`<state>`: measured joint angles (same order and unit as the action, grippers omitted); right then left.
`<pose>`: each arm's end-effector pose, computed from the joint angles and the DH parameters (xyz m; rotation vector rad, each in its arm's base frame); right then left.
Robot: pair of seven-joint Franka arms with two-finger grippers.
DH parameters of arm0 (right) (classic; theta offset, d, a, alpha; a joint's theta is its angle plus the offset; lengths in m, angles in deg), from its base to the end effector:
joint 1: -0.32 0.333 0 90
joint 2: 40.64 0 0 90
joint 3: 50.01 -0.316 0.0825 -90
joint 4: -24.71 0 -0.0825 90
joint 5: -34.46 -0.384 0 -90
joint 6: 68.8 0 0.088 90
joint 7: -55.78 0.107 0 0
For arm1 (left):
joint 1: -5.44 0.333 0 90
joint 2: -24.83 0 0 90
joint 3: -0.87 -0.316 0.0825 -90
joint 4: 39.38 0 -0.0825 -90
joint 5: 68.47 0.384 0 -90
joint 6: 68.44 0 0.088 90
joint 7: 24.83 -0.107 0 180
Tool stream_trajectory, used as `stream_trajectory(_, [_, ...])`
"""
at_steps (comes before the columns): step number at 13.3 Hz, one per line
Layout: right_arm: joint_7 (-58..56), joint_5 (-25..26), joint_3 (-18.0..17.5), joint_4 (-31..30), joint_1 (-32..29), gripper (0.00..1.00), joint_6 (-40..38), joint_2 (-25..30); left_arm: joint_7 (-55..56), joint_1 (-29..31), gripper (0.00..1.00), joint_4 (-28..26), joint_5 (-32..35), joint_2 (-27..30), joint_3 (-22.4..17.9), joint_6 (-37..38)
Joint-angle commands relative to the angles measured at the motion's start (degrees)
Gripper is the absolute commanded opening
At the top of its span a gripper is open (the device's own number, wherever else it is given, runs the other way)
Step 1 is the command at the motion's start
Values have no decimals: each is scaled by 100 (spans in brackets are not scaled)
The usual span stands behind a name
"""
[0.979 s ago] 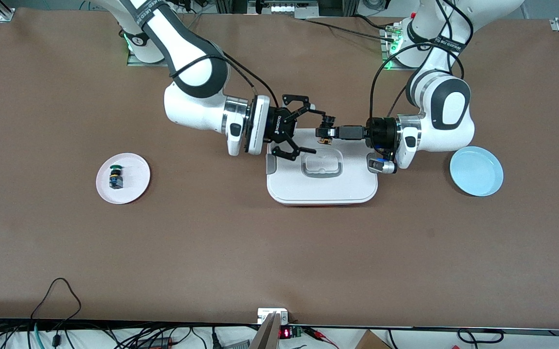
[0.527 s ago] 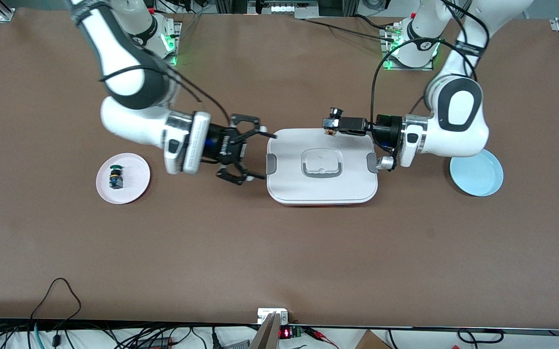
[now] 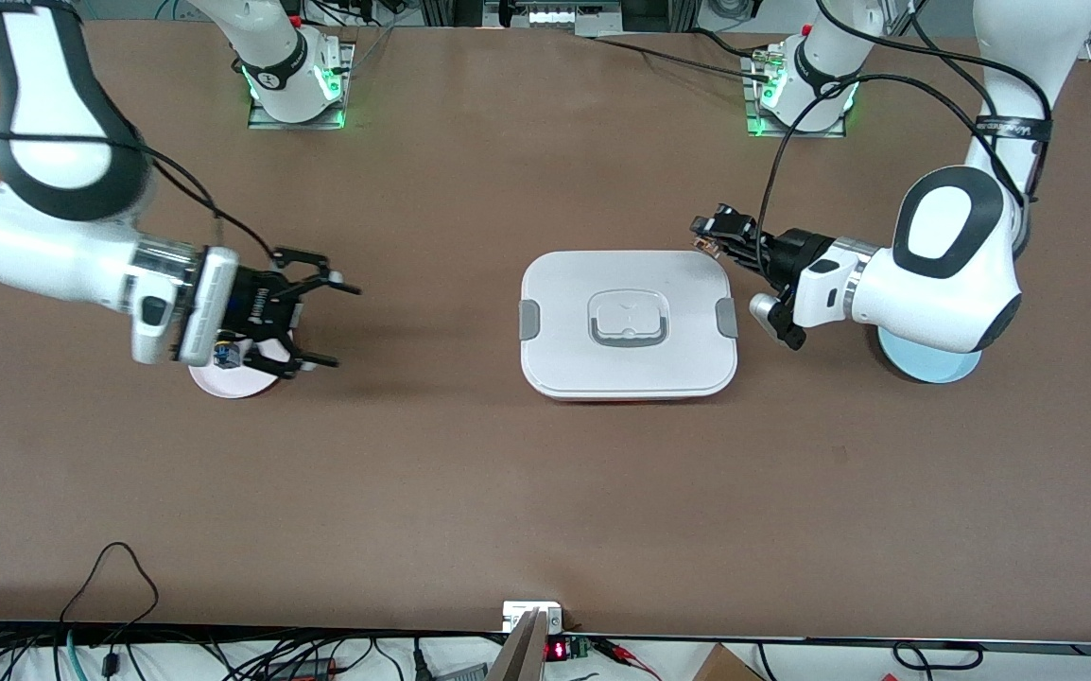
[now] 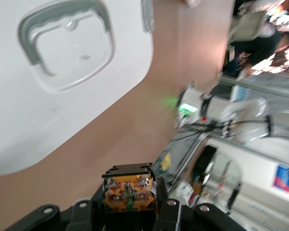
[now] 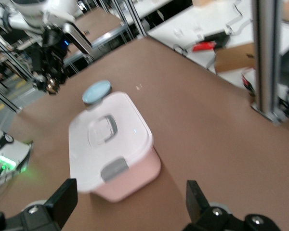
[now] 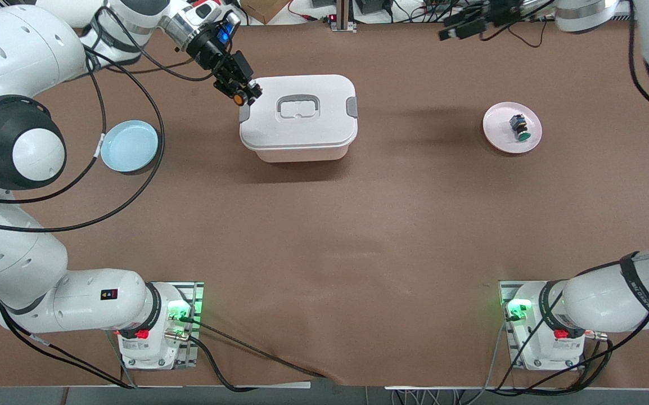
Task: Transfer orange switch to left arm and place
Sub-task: 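Open the right gripper and withdraw while the left gripper carries switch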
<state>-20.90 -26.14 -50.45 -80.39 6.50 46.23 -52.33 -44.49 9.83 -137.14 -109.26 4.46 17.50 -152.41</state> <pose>0.6130 0.1233 0.4439 -2.0209 -1.0437 -0.6382 0.5652 -0.1836 0.3944 2.1734 -0.4676 -0.6129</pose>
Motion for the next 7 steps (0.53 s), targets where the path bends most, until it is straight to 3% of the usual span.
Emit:
stream_trajectory(1, [1116,1002,465,-81,137,100,-262,474,-38,-95,24,660,1051,-125,33,590])
stream_trajectory(5, [3101,3101,1019,235,559,100,-586,773,-607,-140,25,1171,2423,-90,33,1110])
stream_trajectory(7, [4104,4208,1038,498,717,100,-815,844,-1448,-43,25,1259,3144,-55,7,1277])
